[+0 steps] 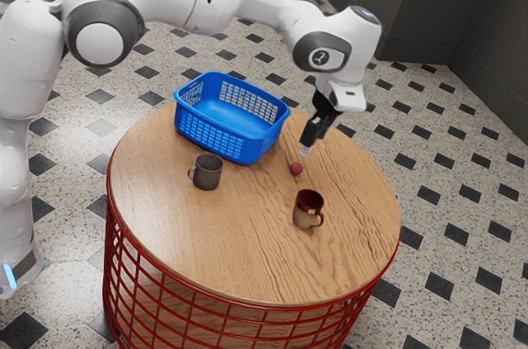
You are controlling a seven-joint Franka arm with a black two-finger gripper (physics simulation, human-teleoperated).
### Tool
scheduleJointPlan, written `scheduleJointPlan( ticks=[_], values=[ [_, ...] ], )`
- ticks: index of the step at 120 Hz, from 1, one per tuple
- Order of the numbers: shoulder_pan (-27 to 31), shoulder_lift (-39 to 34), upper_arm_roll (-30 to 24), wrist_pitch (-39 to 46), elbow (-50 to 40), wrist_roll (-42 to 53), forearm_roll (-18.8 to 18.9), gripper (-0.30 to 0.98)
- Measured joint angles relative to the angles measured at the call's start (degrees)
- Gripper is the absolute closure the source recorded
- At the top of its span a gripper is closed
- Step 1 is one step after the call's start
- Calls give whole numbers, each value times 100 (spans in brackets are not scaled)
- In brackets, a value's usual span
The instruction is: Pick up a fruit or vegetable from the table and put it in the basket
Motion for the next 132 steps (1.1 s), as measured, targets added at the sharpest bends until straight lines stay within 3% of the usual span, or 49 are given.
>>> scheduleJointPlan(
  ticks=[132],
  values=[
    [4, 84, 89, 659, -739, 938, 15, 0]
  ],
)
